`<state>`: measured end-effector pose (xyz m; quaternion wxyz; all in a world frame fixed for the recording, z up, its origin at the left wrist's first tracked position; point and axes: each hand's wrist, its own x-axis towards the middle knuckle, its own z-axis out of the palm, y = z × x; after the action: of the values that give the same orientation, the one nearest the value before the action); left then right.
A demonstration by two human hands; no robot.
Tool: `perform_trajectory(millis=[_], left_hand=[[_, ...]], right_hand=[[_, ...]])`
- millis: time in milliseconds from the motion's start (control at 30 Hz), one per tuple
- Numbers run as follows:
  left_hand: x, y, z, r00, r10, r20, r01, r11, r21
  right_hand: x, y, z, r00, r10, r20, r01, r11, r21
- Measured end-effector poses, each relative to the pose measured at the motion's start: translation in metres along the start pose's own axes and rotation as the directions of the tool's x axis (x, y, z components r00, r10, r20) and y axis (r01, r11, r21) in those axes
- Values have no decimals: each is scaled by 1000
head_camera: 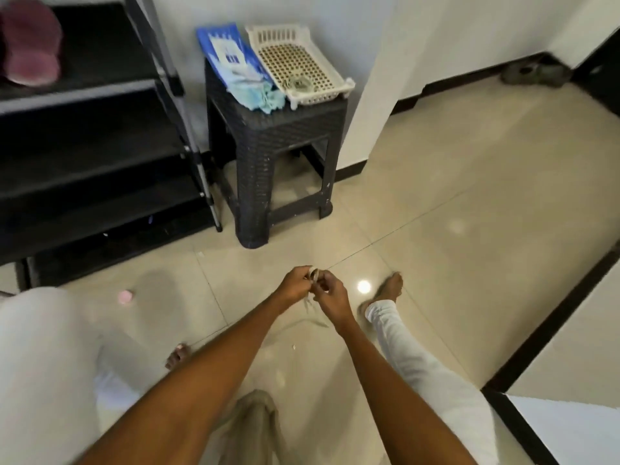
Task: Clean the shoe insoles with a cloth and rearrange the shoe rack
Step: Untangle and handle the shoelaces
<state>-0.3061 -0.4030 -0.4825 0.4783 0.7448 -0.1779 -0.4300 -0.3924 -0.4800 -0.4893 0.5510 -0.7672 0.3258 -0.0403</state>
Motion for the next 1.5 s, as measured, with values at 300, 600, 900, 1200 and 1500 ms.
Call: perform_trajectory(millis=[300,600,900,1200,1500], left_hand=[[-104,111,-48,956,293,6,-288,937,197],[-168,161,-97,878,463,-118,-411,858,308],[-203,224,-113,790,603,-109,-481,721,499],[-223,256,-128,821,556,-129,-476,793,381],[-219,248,-120,877,453,-160,-429,888,163]], right_hand=[[-64,-132,-44,966,-223,-133,233,971,63],[-98,-208,-80,906,-337,-255,365,928,70],[-118,-270,-69,889,-427,165,428,903,34],[-89,-286,-97,917,-294,-271,350,918,187],[-100,-302,-69,758,-652,33,636,726,-261]])
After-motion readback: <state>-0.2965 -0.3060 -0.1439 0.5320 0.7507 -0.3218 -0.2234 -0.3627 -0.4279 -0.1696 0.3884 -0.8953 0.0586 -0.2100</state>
